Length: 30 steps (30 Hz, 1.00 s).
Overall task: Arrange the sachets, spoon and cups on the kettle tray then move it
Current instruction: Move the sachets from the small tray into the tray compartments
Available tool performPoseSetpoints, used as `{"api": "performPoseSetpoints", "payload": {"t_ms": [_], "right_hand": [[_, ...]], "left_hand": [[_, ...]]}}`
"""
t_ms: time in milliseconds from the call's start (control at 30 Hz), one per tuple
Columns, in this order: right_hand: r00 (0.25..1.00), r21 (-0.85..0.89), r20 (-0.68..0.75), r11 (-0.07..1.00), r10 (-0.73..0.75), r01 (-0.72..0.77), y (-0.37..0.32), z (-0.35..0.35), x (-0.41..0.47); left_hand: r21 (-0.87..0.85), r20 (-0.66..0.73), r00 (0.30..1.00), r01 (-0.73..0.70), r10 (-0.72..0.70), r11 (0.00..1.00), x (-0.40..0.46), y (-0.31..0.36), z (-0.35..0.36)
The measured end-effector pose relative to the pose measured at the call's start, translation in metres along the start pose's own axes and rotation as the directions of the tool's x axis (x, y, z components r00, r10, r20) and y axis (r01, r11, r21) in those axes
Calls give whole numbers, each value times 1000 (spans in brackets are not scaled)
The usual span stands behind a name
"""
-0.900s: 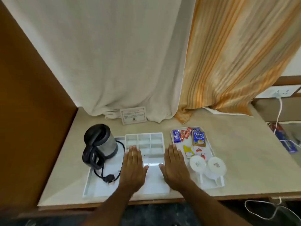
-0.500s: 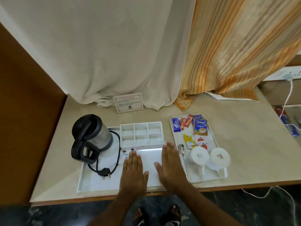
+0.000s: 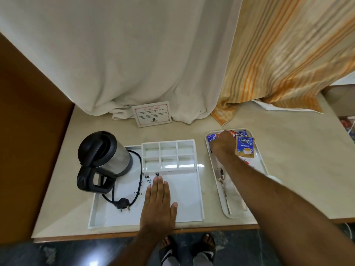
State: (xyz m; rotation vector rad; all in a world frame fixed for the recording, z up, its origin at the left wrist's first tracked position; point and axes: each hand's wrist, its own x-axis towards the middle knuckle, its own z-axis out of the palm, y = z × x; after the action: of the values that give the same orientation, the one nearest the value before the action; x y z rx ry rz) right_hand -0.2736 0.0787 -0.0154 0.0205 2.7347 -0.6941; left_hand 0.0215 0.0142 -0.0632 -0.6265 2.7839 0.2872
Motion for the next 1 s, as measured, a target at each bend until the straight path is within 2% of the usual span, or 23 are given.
{"api": "performPoseSetpoints", "payload": {"t_ms": [67, 167, 267, 333, 400, 500, 600, 667, 767, 867, 933, 1000], "right_hand": [[997, 22, 64, 999, 32, -33, -5, -2, 5], [983, 288, 178, 954, 34, -85, -12, -17, 6], [995, 467, 84, 881, 45, -79, -29, -31, -13], [994, 640, 105, 766, -16, -56, -51, -29, -38], [966, 735, 223, 673, -133, -77, -74, -15, -65], [893, 661, 349, 750, -286, -18, -99, 17, -93], [848, 431, 330, 866, -414, 255, -110, 44, -106], [824, 240, 295, 872, -484, 426, -111, 52, -110], [804, 70, 262, 841, -535, 537, -113, 56, -111], [788, 0, 210, 806, -579, 592, -110, 55, -115], [842, 75, 91, 847, -531, 526, -101, 44, -112], [911, 174, -66, 895, -406, 412, -83, 24, -96]], "left_hand": [[-10, -1, 1000, 3, -3, 1000, -1, 0, -1], [-26, -10, 1000, 2, -2, 1000, 0, 0, -1], [-35, -4, 1000, 6, -6, 999, 0, 1, -2], [-38, -6, 1000, 4, -5, 999, 0, 0, -2], [-44, -12, 1000, 1, -2, 999, -1, -2, -3], [-61, -20, 1000, -3, 2, 998, -1, 1, -5], [-73, -25, 1000, -2, 0, 997, 0, 1, -6], [-74, -29, 1000, -3, 0, 997, 0, 1, -4], [-71, -24, 1000, 7, -8, 997, 1, 0, -2], [-66, -19, 1000, 10, -11, 998, 1, 0, -2], [-62, -15, 1000, 7, -8, 998, 1, -1, -2], [-48, -9, 1000, -3, 2, 999, 1, -1, -1]]}}
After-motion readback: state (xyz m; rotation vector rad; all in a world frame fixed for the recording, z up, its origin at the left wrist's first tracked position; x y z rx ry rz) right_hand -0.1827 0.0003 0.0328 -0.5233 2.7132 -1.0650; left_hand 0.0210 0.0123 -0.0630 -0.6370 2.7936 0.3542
